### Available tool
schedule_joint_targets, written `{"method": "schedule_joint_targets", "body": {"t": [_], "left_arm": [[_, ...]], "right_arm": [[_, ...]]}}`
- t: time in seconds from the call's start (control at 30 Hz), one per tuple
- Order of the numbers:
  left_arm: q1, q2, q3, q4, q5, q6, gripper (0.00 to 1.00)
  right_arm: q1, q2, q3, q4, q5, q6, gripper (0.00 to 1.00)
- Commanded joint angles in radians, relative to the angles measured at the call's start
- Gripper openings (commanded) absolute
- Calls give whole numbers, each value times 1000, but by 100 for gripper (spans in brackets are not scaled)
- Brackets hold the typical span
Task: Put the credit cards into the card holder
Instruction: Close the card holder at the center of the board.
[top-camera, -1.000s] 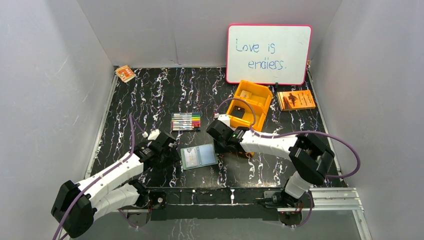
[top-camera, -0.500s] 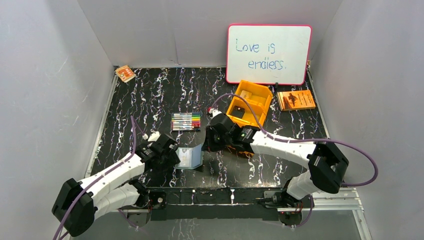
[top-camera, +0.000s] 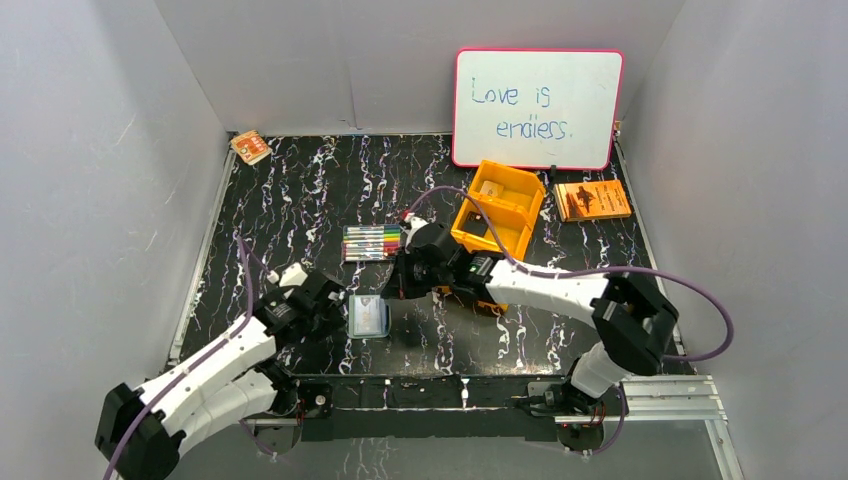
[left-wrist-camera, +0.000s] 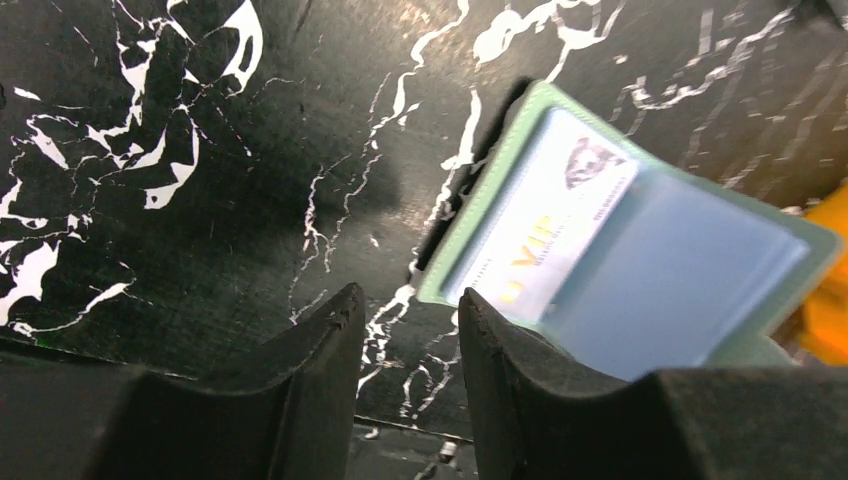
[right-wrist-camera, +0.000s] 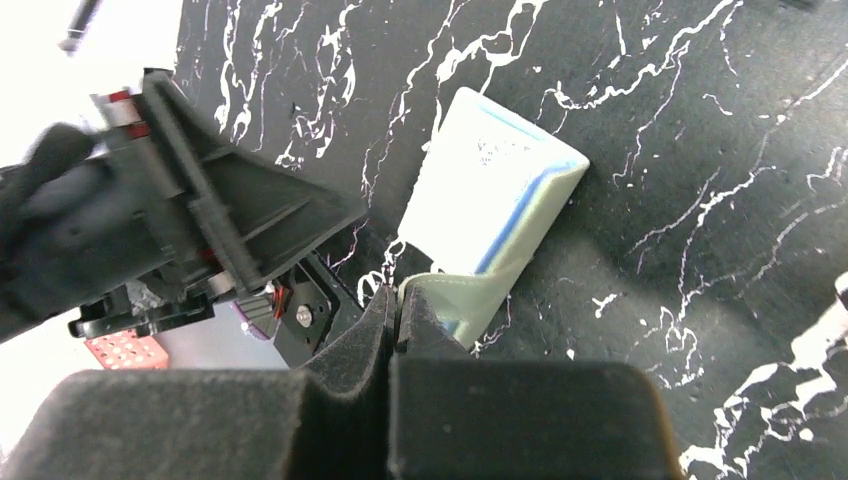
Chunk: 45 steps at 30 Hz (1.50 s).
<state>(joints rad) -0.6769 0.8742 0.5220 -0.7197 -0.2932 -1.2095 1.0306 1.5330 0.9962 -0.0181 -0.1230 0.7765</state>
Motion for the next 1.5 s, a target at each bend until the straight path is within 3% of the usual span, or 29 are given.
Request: {"method": "schedule_joint_targets", "body": {"t": [0.0, 0.37, 0.77, 0.8, 0.9, 1.03, 1.17, 1.47], "left_arm": [[4, -91, 60, -98, -74, -66, 37], [5, -221, 95, -161, -79, -89, 36], [4, -328, 108, -157, -71, -87, 36], [5, -331, 110, -163, -73, -87, 36], [5, -341, 113, -182, -83, -93, 36], [5, -357, 114, -177, -89, -96, 37], [5, -363, 116, -151, -91, -93, 37], [5, -332, 109, -134, -114, -81, 39]], "right_arm": [[2, 74, 70, 97, -25, 30, 0], [30, 271, 175, 156, -82, 70, 0], [58, 491, 395, 144, -158, 19, 0], [61, 503, 418, 134, -169, 3, 8], [65, 505, 456, 94, -172, -32, 43], [65, 442, 450, 52, -139, -50, 72], [65, 373, 451, -32, -99, -66, 78], [63, 129, 352, -197, 83, -116, 75]]}}
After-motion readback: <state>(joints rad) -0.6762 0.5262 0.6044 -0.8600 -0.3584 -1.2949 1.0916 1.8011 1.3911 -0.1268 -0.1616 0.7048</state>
